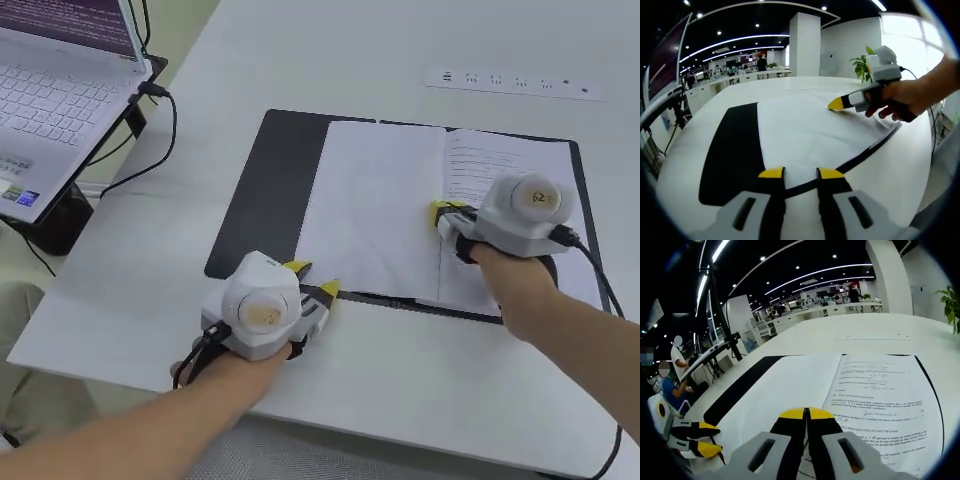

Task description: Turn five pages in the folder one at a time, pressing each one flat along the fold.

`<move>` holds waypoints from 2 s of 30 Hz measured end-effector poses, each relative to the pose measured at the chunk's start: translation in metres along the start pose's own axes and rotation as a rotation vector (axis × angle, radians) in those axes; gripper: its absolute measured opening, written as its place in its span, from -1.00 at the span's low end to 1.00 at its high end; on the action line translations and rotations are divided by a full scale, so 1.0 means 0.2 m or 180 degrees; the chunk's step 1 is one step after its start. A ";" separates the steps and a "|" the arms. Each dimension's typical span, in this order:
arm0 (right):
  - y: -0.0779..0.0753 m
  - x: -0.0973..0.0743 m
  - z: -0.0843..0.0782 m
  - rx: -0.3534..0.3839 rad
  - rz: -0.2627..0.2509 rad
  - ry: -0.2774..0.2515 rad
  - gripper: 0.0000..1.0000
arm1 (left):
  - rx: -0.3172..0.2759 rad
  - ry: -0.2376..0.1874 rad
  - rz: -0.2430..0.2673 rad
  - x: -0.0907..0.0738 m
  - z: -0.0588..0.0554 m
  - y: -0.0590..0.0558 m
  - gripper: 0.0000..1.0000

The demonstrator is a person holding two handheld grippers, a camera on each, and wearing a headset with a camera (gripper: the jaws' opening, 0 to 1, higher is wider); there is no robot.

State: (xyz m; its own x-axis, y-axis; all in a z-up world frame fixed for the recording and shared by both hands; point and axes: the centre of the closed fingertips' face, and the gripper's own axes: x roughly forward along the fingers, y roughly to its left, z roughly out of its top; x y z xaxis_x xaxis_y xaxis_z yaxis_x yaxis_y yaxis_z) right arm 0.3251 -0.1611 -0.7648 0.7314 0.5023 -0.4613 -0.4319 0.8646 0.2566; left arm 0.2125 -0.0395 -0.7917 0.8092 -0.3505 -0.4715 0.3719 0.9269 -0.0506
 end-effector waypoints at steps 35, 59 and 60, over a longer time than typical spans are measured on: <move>-0.16 0.21 0.14 0.0077 -0.0135 -0.0181 -1.00 | -0.0027 -0.0054 -0.0001 -0.02 0.01 0.00 -0.53; -0.29 0.45 0.25 -0.0135 -0.0235 -0.0190 -1.00 | -0.0053 -0.0093 0.0017 -0.01 0.01 0.00 -0.53; -0.30 0.47 0.26 -0.0148 -0.0243 -0.0188 -1.00 | -0.0055 -0.0094 0.0017 -0.01 0.01 0.00 -0.53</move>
State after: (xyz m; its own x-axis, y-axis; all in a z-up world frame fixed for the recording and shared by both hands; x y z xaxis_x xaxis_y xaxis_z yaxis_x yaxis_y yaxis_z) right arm 0.4469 -0.1657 -0.7797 0.7923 0.4360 -0.4268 -0.3969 0.8996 0.1822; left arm 0.2107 -0.0392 -0.7892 0.8244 -0.3490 -0.4457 0.3599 0.9309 -0.0633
